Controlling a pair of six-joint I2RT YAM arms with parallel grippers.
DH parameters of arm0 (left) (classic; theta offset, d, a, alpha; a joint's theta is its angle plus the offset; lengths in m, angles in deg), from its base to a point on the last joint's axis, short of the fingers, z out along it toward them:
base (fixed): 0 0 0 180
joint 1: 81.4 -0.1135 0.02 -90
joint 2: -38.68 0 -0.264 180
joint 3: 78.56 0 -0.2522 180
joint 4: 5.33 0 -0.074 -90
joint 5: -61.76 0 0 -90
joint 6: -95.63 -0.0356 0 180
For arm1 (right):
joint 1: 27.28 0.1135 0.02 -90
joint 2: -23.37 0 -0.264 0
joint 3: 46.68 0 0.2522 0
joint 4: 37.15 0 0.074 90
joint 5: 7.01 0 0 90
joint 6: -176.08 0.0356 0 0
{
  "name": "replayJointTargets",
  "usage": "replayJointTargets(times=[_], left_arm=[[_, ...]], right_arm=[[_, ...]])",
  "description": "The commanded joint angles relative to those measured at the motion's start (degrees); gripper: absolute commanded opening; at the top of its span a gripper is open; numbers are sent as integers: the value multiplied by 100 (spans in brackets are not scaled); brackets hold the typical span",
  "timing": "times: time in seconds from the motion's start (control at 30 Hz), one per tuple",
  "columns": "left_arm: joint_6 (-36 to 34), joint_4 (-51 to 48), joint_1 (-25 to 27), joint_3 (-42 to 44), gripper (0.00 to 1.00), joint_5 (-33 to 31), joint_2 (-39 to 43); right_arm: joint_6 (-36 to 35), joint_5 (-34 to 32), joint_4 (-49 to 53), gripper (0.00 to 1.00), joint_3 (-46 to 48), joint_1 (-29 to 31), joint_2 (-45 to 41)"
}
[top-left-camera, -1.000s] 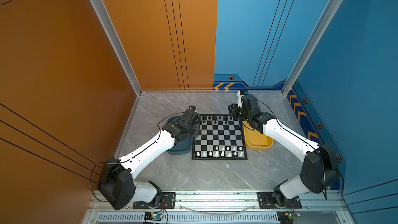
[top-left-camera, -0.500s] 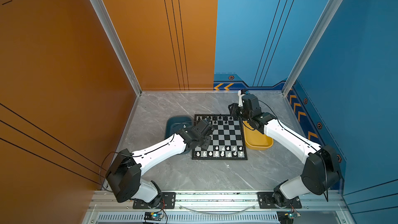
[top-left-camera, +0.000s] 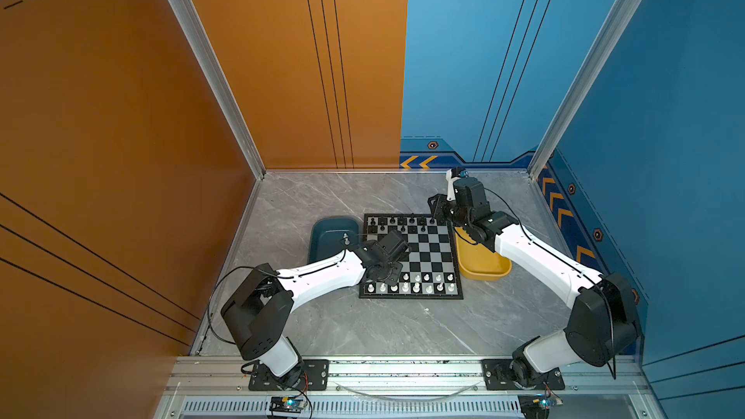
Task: Set up the chess pieces on the board
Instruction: 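Carry the white pawn with the left gripper to the near pawn row, then lower the white pawn onto the empty pawn-row square and open the left gripper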
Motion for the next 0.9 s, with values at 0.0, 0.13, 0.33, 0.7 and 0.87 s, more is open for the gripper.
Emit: replayJointTargets(times=[0.0, 0.13, 0.33, 0.7, 0.87], left_arm=[[99, 138, 60, -127, 1, 189, -138], [125, 199, 71, -143, 1, 224, -265], [134, 235, 83, -197, 1, 319, -398], [152, 270, 152, -257, 1, 388, -555], [161, 268, 163, -262, 1, 392, -601]], right_arm=[[32, -32, -21, 30, 77, -9, -200], [39, -18, -20, 30, 89, -15, -191], [35, -24, -19, 30, 94, -21, -199], [41, -20, -30, 30, 91, -18, -191], [50, -23, -31, 30, 95, -28, -191]])
